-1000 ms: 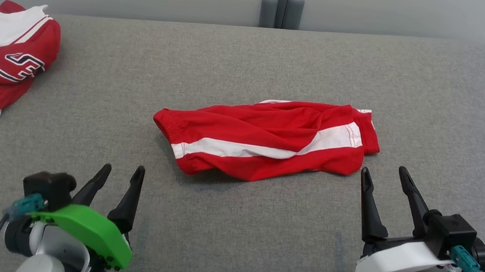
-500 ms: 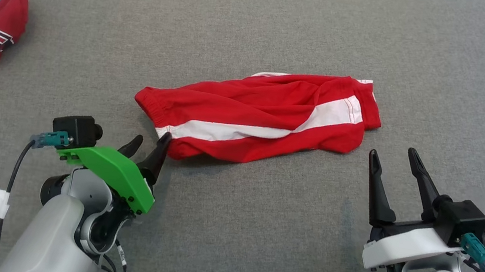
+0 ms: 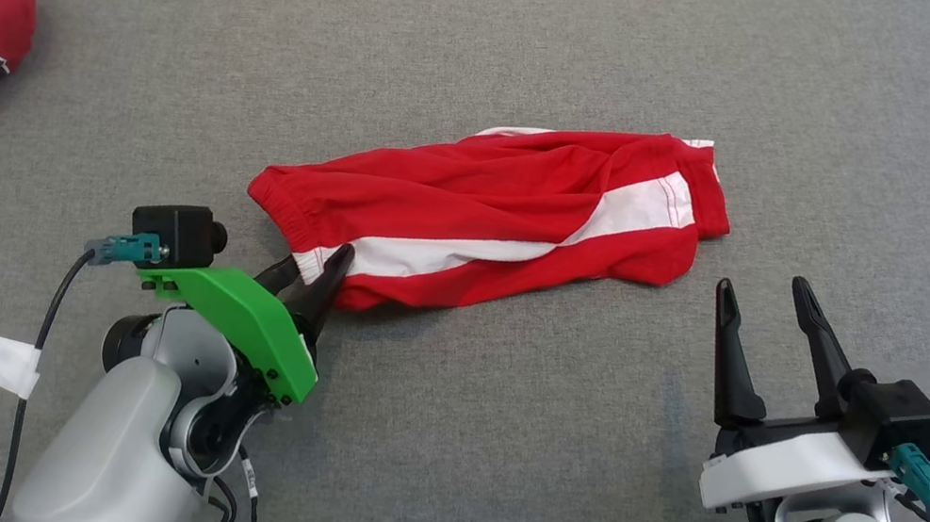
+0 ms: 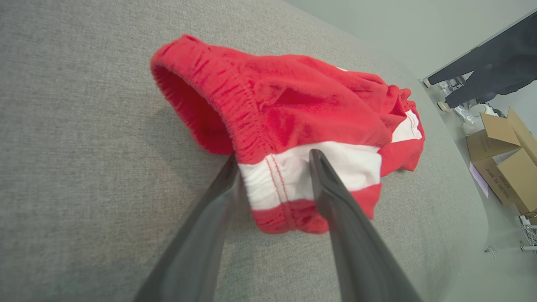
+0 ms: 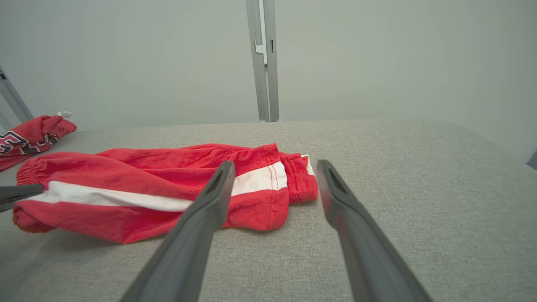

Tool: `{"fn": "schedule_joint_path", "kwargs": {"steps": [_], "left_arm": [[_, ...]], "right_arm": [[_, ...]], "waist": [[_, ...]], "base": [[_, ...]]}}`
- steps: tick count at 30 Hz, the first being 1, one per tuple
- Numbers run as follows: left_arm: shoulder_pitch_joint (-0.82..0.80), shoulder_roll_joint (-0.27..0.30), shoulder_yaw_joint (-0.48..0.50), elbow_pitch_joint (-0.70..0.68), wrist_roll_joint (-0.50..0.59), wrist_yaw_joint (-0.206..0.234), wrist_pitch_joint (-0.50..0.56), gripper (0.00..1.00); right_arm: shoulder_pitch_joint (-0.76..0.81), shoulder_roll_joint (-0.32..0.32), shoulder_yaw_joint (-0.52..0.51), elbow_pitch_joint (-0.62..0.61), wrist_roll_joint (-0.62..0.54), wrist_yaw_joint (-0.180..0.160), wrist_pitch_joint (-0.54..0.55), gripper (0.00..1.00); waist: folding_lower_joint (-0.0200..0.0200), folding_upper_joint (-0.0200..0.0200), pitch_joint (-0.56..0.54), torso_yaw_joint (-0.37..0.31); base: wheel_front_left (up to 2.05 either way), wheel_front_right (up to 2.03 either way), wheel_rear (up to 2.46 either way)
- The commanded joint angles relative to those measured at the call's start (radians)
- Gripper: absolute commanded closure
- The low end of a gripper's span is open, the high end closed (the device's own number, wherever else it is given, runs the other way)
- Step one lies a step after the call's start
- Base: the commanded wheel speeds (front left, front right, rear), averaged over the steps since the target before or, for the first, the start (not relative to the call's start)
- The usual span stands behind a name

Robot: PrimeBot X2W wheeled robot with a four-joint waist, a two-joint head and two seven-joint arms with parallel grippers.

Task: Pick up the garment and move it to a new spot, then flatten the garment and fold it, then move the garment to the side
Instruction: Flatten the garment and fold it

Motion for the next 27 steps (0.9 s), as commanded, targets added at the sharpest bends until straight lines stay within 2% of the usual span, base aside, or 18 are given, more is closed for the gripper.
{"fn": "schedule_joint_path", "kwargs": {"steps": [1, 3, 5, 6, 8, 14, 17, 22, 27], "left_arm": [[0.022, 0.015, -0.006, -0.012, 0.003, -0.006, 0.008, 0.29], [0.031, 0.020, -0.012, -0.025, -0.002, -0.006, 0.023, 0.49], [0.041, 0.017, -0.014, -0.039, -0.020, -0.008, 0.042, 0.61], [0.041, 0.017, -0.014, -0.039, -0.020, -0.008, 0.042, 0.61], [0.048, 0.018, -0.017, -0.053, -0.022, -0.008, 0.045, 1.00], [0.056, 0.006, -0.027, -0.073, -0.031, -0.008, 0.020, 1.00], [0.061, 0.021, -0.029, -0.086, -0.009, -0.006, -0.001, 1.00], [0.068, 0.023, -0.040, -0.103, 0.007, -0.001, -0.021, 1.00], [0.079, 0.015, -0.045, -0.105, 0.015, 0.008, -0.044, 1.00]], "right_arm": [[0.000, 0.002, 0.002, 0.003, -0.006, -0.001, -0.005, 0.00], [-0.002, 0.002, 0.007, 0.006, -0.002, -0.001, -0.006, 0.00], [-0.008, -0.002, 0.007, 0.012, 0.001, -0.001, -0.006, 0.00], [-0.008, -0.002, 0.007, 0.012, 0.001, -0.001, -0.006, 0.00], [-0.016, -0.008, 0.010, 0.018, 0.006, -0.001, -0.005, 0.00], [-0.040, -0.036, 0.013, 0.048, 0.022, -0.001, 0.004, 0.00], [-0.073, -0.063, 0.023, 0.083, 0.029, -0.001, 0.031, 0.00], [-0.159, -0.119, 0.037, 0.197, 0.046, -0.001, 0.066, 0.00], [-0.259, -0.151, 0.106, 0.321, 0.110, -0.001, 0.099, 0.00]], "waist": [[0.0000, 0.0000, -0.004, 0.005], [0.0000, 0.0000, -0.005, 0.009], [0.0000, 0.0000, -0.006, 0.012], [0.0000, 0.0000, -0.006, 0.012], [0.0000, 0.0000, -0.008, 0.014], [0.0000, 0.0000, -0.015, 0.015], [0.0000, 0.0000, -0.015, 0.016], [0.0000, 0.0000, -0.010, 0.035], [0.0000, 0.0000, 0.005, 0.056]], "base": [[0.00, 0.00, 0.00], [0.00, 0.00, 0.00], [0.00, 0.00, 0.00], [0.00, 0.00, 0.00], [0.00, 0.00, 0.00], [0.00, 0.00, 0.00], [0.00, 0.00, 0.00], [0.00, 0.00, 0.00], [0.00, 0.00, 0.00]]}}
